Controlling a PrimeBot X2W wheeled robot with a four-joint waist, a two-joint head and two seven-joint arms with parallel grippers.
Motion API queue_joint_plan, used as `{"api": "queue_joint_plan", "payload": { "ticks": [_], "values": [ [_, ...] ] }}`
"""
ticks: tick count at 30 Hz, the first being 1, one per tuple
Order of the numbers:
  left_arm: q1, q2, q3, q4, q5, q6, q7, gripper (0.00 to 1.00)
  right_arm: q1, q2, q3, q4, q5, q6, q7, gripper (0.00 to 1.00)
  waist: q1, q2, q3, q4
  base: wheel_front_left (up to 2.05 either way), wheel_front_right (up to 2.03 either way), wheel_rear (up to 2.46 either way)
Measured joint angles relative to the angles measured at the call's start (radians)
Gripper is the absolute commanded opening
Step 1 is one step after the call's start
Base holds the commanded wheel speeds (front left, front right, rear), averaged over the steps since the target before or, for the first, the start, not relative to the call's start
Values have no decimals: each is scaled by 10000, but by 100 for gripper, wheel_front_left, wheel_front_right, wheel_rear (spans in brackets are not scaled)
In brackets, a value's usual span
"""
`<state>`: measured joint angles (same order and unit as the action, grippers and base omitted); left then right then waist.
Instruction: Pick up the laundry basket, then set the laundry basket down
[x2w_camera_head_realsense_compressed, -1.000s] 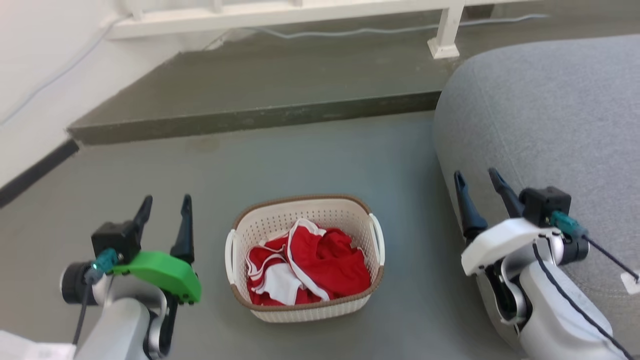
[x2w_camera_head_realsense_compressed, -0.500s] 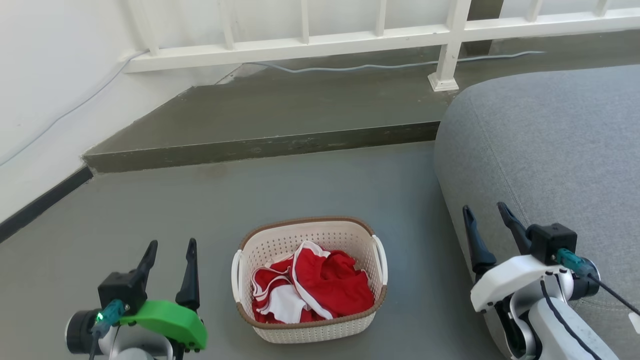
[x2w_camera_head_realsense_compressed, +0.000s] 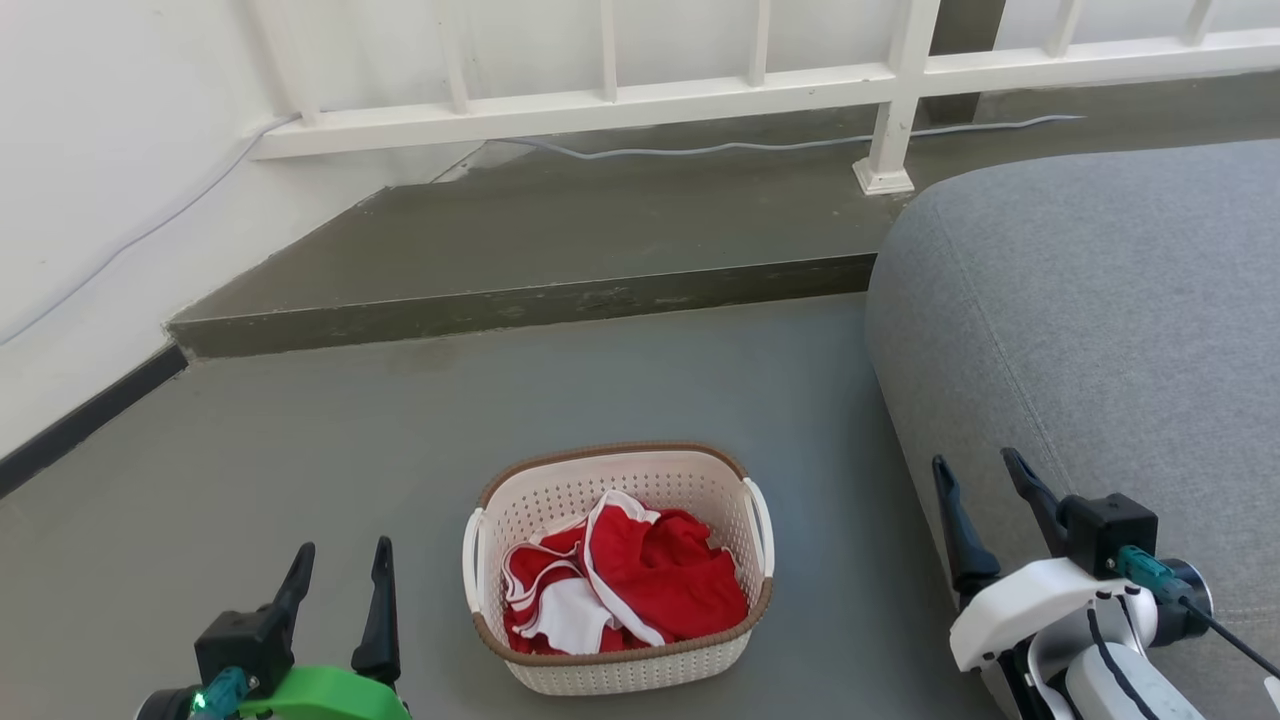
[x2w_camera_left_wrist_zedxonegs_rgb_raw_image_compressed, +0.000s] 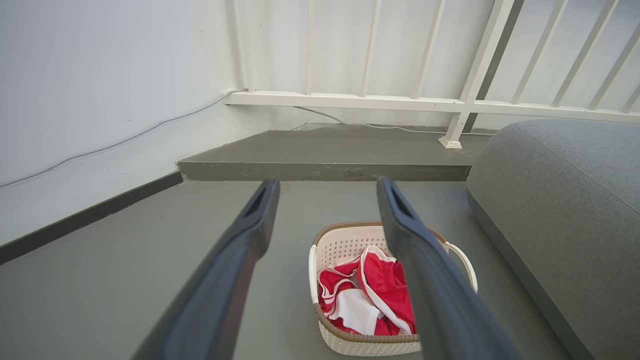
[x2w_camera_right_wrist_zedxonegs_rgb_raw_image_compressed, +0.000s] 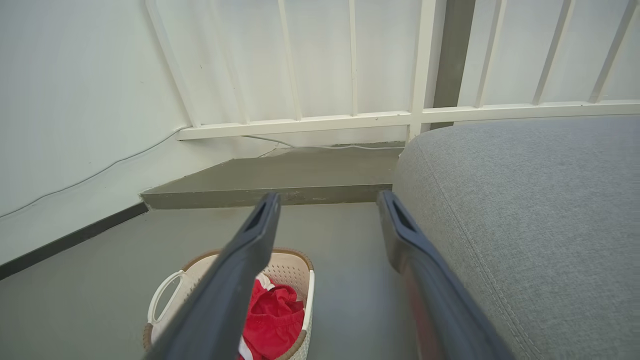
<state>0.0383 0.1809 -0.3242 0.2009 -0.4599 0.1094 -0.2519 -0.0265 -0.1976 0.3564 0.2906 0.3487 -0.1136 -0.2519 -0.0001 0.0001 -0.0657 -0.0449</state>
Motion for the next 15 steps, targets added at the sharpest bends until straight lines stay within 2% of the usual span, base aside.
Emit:
{"api": "queue_joint_plan", "payload": {
  "ticks": [12,13,15],
  "values": [
    [491,-2,73,-481,351,58,0,100,419,-19,-236,-430,-82,-27,0,100,0,0,-32,-22,0,0,0],
    [507,-2,73,-487,351,58,0,0,437,-19,-249,-468,-84,-29,0,0,0,0,-32,-22,0,0,0],
    [526,-73,2,-336,345,52,17,0,542,56,-228,-336,-75,-17,4,0,0,0,-33,-22,0,0,0]
  ]
}}
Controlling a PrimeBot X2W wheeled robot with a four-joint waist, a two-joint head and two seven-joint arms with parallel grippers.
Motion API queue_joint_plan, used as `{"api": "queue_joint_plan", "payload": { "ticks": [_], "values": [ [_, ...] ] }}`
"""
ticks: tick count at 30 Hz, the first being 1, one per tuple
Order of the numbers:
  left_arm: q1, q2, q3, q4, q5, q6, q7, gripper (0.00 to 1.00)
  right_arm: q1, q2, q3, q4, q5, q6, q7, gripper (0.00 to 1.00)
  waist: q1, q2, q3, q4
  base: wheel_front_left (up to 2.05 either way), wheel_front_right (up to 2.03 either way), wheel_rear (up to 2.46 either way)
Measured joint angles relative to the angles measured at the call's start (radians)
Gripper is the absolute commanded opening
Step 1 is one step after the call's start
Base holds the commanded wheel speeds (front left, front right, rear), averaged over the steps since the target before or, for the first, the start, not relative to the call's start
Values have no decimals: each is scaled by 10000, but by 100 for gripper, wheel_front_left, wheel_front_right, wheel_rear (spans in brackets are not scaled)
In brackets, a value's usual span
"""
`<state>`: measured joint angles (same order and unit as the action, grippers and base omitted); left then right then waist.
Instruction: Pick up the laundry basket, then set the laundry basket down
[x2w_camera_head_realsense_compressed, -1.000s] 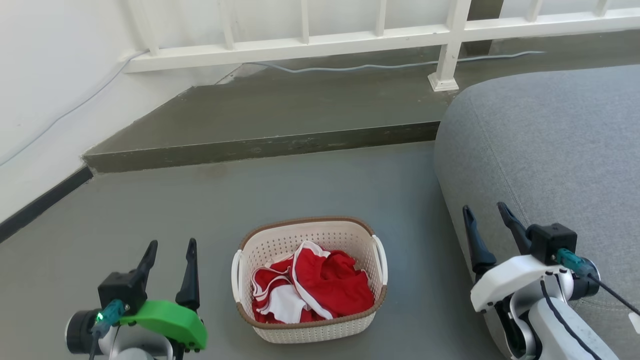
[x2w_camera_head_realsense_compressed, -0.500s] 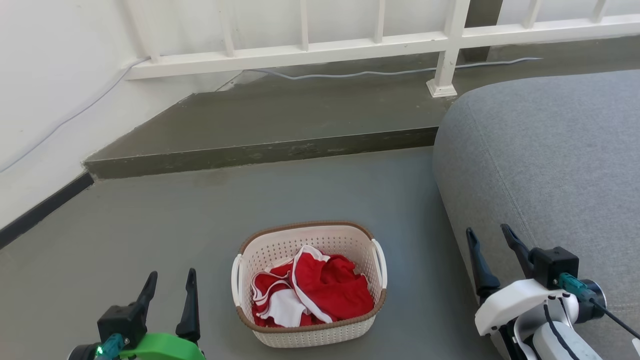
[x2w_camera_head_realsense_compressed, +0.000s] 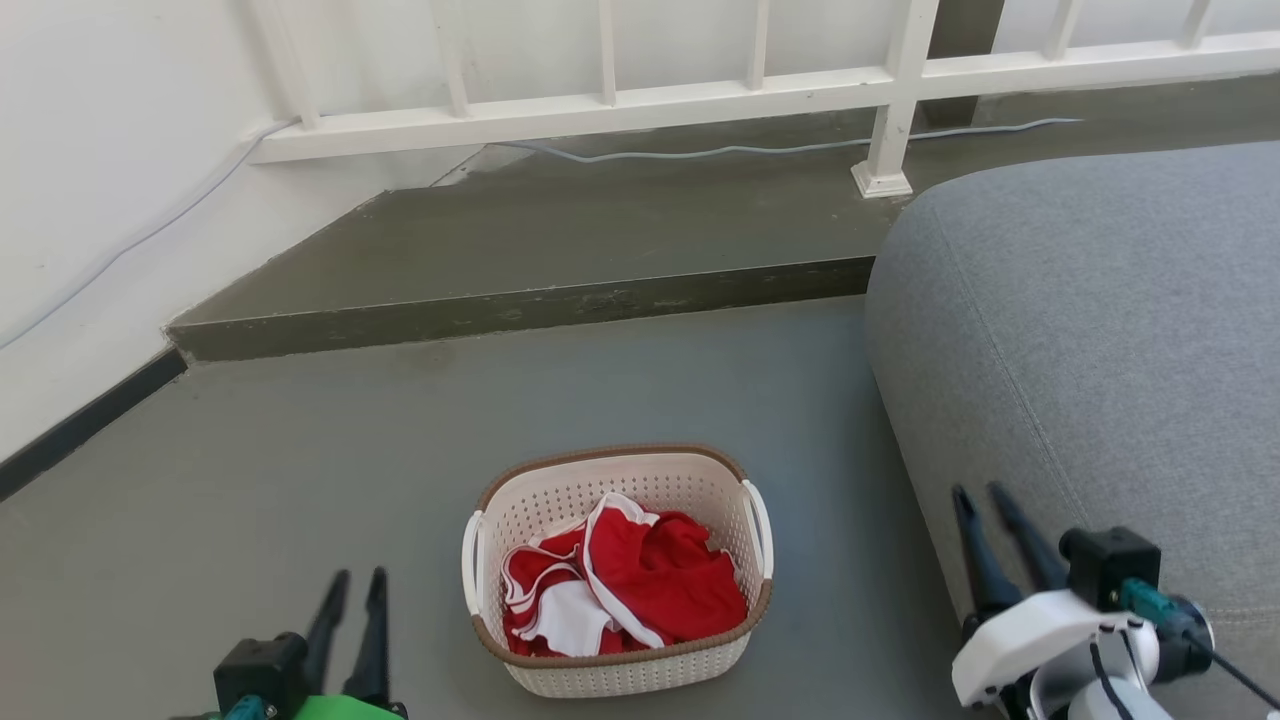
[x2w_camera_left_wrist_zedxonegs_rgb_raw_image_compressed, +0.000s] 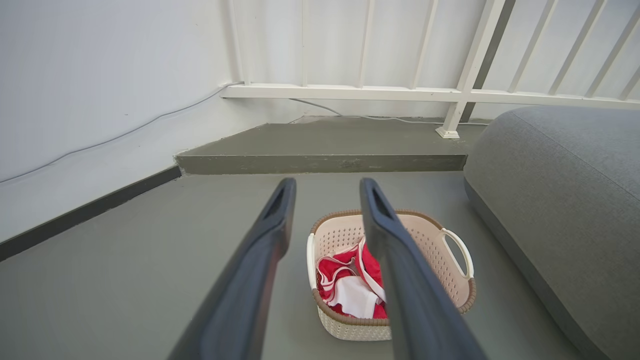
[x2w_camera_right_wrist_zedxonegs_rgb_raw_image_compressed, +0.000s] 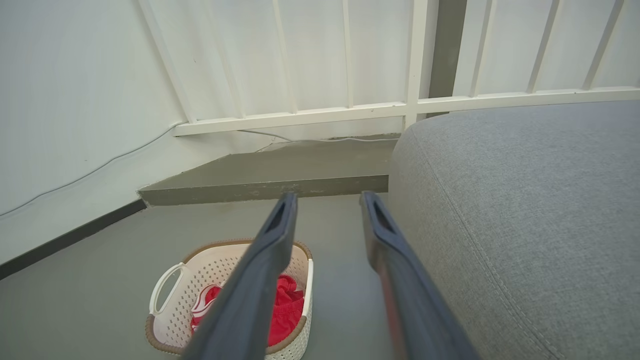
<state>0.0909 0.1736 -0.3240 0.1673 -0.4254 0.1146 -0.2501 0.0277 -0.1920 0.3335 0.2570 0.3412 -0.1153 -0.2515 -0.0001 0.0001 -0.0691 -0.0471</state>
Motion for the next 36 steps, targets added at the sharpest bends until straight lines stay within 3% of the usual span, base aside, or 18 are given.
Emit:
{"api": "queue_joint_plan", "payload": {
  "ticks": [9,21,36],
  "values": [
    [137,-115,77,144,-577,-104,121,0,270,121,-199,115,527,140,113,0,0,0,52,30,0,0,0],
    [122,-320,621,148,-2393,-435,579,0,222,349,-744,81,2566,447,585,0,1,0,152,95,0,0,0],
    [86,-428,1110,215,-3967,-742,1099,0,159,579,-1396,77,4243,757,1126,0,0,0,254,161,0,0,0]
  ]
}}
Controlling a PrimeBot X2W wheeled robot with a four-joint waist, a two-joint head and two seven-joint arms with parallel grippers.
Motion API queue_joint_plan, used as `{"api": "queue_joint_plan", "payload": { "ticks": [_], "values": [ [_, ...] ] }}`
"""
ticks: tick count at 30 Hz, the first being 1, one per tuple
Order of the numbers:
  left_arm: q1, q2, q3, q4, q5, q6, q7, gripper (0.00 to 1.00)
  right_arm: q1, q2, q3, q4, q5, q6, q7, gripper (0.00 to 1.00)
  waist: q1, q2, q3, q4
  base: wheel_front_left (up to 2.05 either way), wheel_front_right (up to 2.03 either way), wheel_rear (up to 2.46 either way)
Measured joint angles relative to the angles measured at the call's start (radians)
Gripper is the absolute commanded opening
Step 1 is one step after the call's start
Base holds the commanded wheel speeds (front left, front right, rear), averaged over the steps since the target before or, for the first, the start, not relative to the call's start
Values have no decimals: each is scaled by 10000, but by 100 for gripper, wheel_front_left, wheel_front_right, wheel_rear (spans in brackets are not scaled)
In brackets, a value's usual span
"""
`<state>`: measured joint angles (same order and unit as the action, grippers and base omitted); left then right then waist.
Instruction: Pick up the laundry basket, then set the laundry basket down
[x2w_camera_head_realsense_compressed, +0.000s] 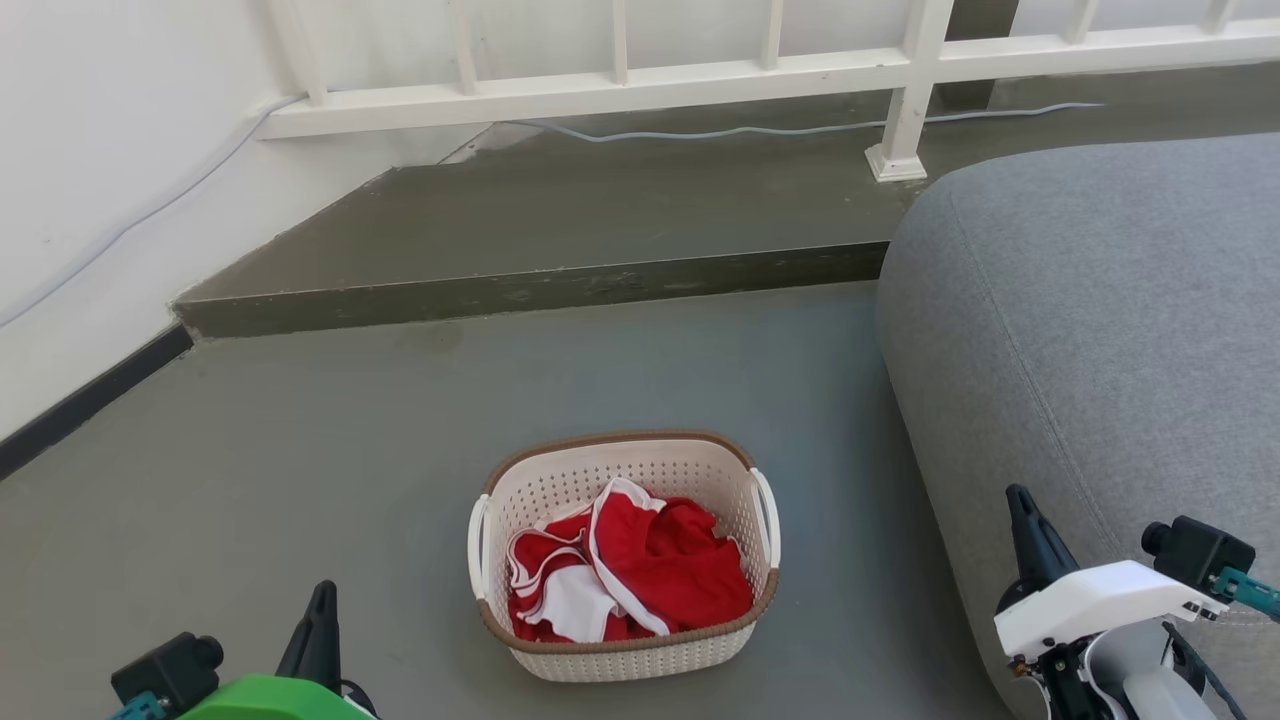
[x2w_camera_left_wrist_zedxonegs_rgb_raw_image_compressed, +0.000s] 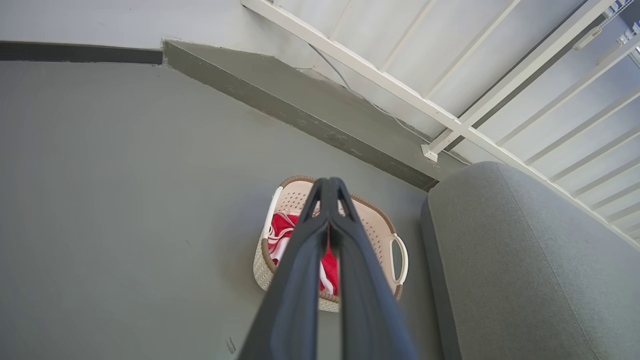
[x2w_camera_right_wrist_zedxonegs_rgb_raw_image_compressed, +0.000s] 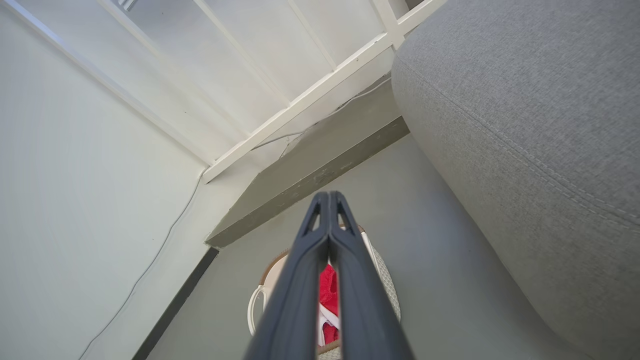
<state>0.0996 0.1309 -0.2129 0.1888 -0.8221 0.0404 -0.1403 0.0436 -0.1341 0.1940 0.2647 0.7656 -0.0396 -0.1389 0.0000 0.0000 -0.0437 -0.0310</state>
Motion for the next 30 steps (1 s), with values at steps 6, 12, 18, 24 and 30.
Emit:
{"api": "queue_joint_plan", "payload": {
  "ticks": [6,12,18,24,30],
  "values": [
    [-193,-128,236,82,-729,-148,188,0,-170,59,-284,0,777,132,203,0,0,0,42,28,0,0,0],
    [-251,-151,514,198,-1457,-272,418,0,-177,96,-560,4,1542,282,385,0,0,0,84,55,0,0,0],
    [-440,-205,719,249,-2188,-410,629,0,-240,161,-826,10,2290,412,614,0,0,0,125,82,0,0,0],
    [-550,-242,909,307,-2892,-512,796,0,-382,261,-1089,17,3024,566,802,0,0,0,167,110,0,0,0],
    [-641,-272,1174,353,-3591,-658,1012,0,-398,364,-1350,25,3779,681,1039,0,0,0,207,138,0,0,0]
  ]
}}
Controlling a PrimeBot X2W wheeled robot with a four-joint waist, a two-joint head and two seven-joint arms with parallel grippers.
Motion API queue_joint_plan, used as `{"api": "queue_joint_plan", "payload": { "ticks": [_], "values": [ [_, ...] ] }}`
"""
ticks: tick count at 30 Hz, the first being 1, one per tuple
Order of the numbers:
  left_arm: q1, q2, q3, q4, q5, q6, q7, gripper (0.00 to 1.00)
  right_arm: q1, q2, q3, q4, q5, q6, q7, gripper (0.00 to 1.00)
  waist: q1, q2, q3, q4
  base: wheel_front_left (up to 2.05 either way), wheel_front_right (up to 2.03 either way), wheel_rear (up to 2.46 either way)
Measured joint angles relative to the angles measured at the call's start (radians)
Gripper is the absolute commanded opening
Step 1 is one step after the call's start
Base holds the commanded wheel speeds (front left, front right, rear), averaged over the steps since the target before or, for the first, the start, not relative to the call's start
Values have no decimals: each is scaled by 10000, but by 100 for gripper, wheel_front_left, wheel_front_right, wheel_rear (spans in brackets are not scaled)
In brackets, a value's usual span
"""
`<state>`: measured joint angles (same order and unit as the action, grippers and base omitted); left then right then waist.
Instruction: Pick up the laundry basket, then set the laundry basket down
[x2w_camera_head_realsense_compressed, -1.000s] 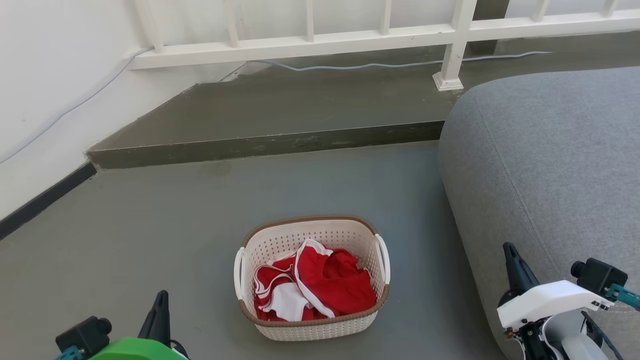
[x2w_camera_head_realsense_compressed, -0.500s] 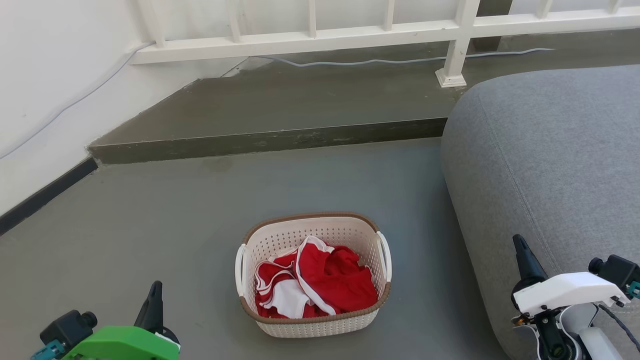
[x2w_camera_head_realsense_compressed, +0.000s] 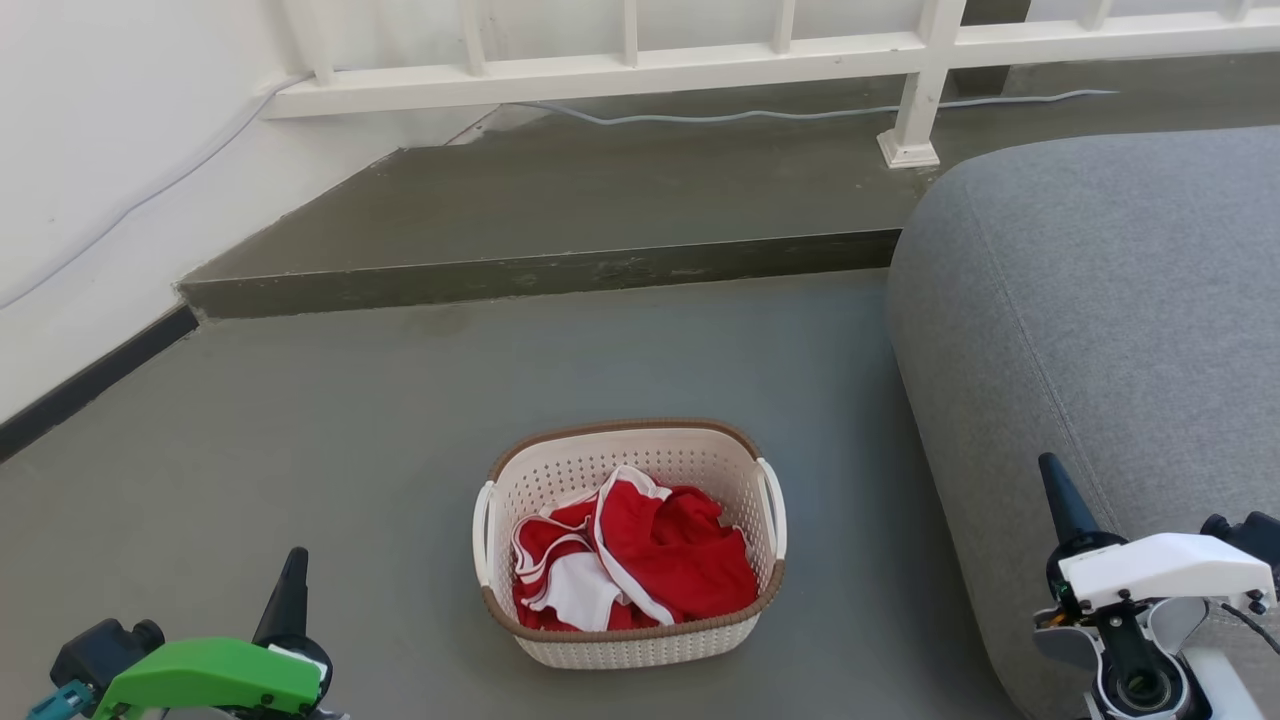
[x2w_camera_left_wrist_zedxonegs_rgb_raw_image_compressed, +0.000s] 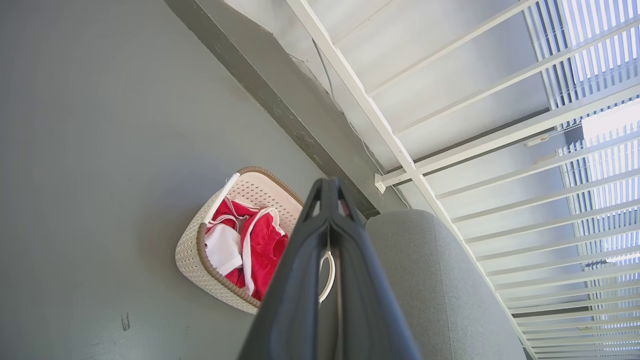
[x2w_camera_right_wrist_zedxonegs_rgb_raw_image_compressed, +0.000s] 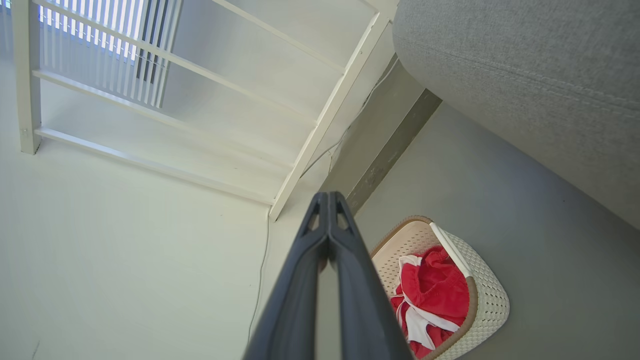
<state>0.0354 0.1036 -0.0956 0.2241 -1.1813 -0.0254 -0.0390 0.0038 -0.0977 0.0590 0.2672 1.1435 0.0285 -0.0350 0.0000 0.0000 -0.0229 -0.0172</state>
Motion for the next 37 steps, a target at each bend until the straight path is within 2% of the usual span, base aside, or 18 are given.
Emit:
{"api": "queue_joint_plan", "payload": {
  "ticks": [37],
  "values": [
    [-822,-512,1360,512,-4322,-941,1197,0,-608,405,-1661,127,4617,863,1223,0,0,0,254,169,0,0,0]
  ]
}}
